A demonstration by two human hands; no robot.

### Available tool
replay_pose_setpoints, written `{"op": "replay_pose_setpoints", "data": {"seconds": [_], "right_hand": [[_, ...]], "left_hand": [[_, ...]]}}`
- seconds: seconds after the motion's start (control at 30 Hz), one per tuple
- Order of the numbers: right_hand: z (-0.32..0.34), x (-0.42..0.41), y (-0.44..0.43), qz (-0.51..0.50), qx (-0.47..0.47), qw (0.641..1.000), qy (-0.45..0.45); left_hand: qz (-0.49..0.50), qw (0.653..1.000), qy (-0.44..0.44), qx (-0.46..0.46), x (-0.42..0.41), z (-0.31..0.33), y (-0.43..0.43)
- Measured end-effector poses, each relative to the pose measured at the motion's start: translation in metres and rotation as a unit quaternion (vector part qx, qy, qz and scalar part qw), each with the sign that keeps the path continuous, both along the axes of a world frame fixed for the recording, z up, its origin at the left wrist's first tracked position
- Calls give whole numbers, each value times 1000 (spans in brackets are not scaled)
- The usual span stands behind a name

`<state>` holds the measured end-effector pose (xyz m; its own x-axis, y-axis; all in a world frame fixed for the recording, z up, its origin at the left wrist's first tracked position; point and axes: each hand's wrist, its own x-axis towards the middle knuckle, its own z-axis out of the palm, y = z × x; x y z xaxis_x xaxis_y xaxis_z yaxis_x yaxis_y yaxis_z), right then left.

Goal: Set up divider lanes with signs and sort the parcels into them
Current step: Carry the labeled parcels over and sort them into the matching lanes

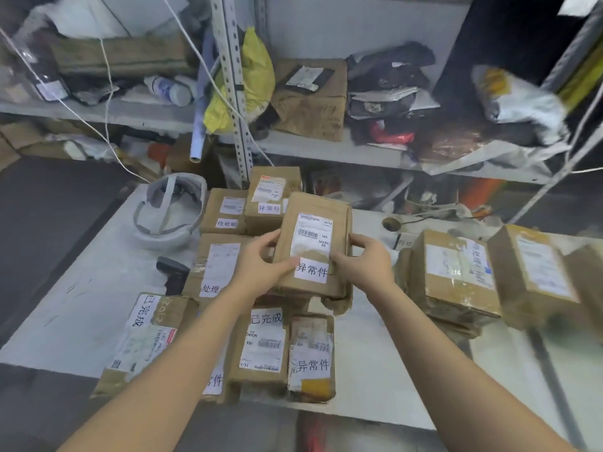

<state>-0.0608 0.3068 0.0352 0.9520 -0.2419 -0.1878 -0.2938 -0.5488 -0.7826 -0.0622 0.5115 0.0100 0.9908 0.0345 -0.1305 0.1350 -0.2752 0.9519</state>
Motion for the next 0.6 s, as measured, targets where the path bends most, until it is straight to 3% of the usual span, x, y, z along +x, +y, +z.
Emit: {"op": "replay_pose_setpoints", "data": {"seconds": [0.4, 0.6], "right_hand": [[80, -87, -131, -152, -43, 985, -68], [96, -154, -222, -197, 5, 974, -108]], "left_hand": [[-161, 983, -73, -51, -17, 81, -141], [-195, 973, -119, -25, -59, 105, -238]]}}
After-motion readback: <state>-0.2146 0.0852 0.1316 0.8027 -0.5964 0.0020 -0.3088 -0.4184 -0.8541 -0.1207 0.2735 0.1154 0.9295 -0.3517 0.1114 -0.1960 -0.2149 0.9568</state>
